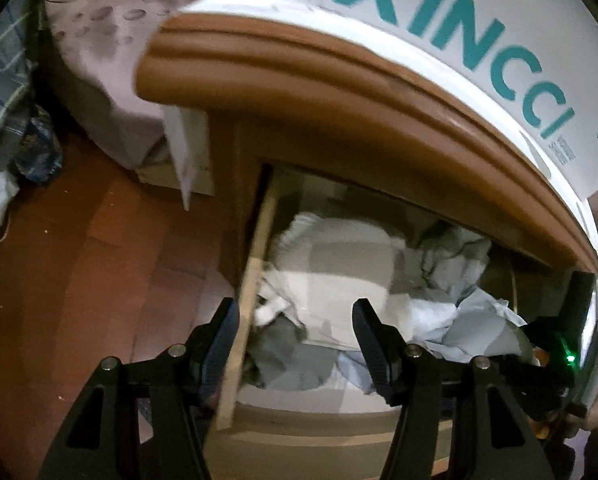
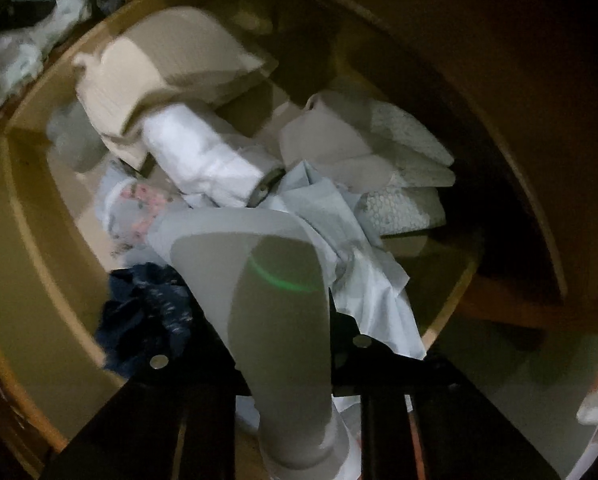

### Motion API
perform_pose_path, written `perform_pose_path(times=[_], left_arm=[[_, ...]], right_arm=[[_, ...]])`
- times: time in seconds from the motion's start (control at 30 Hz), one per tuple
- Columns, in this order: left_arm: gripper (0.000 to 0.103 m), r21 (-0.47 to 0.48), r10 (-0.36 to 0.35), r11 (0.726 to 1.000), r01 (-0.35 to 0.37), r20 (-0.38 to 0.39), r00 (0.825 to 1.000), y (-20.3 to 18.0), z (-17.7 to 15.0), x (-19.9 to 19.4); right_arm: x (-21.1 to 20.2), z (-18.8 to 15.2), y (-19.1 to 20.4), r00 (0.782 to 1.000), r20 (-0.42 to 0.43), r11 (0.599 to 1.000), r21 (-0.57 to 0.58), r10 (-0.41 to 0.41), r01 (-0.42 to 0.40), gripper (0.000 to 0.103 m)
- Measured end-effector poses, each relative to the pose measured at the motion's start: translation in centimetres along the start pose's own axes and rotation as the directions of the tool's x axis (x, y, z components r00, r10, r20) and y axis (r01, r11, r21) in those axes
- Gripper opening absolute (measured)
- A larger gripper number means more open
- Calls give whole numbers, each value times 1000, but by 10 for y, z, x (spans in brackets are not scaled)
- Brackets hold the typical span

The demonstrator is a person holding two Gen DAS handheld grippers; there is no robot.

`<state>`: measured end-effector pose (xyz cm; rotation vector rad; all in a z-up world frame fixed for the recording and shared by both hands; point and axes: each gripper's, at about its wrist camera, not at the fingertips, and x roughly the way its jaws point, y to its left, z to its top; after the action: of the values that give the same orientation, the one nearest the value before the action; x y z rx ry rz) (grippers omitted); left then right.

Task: Take underwear out of drawer
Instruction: 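Reach the right tool into the drawer and grasp a white fabric piece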

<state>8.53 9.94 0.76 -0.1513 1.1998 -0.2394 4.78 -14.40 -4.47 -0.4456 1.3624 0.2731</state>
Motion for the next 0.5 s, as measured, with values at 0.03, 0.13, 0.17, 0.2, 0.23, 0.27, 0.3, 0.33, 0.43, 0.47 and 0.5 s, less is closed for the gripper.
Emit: perform_pose_path(times=[0.03, 0.13, 0.17, 0.2, 0.23, 0.27, 0.3, 0.33, 0.43, 0.47, 0.5], left_arm=[[60, 4, -7, 1000, 7, -4, 1000, -2, 0, 2], [60, 31, -4, 1000, 4, -6, 1000, -12, -2, 6], [60, 46, -5, 999, 5, -4, 1000, -16, -3, 7], [60, 61, 0, 998, 0, 1, 1000, -21, -5, 9], [60, 77, 7, 997, -7, 7, 1000, -26, -6, 11], [60, 105, 14, 994, -15, 6, 1000, -32, -7, 15], [60, 125, 12, 992, -12, 0, 1000, -35, -7, 18], [60, 149, 11, 989, -10, -5, 1000, -39, -8, 21], [61, 243, 40, 969, -33, -25, 999, -51, -8, 32], [62, 276, 62, 960, -52, -25, 998, -55, -9, 36], [62, 299, 74, 952, -63, -25, 997, -57, -10, 38]], right_arm=[[-5, -4, -2, 1000, 12, 1000, 13, 9, -9, 16], [-23, -15, -8, 997, 60, 995, 85, 38, -43, 16], [-29, -21, -12, 995, 83, 991, 118, 51, -61, 16], [-34, -25, -14, 993, 103, 985, 153, 65, -80, 15], [-39, -30, -16, 990, 121, 977, 190, 76, -98, 15], [-43, -35, -21, 986, 143, 965, 233, 90, -122, 16], [-47, -40, -26, 980, 167, 949, 278, 105, -149, 16], [-52, -44, -28, 976, 188, 934, 315, 114, -170, 15], [-60, -61, -37, 958, 256, 877, 419, 133, -233, 16], [-63, -62, -39, 949, 279, 856, 446, 144, -261, 16], [-67, -66, -43, 940, 303, 835, 469, 153, -287, 16]])
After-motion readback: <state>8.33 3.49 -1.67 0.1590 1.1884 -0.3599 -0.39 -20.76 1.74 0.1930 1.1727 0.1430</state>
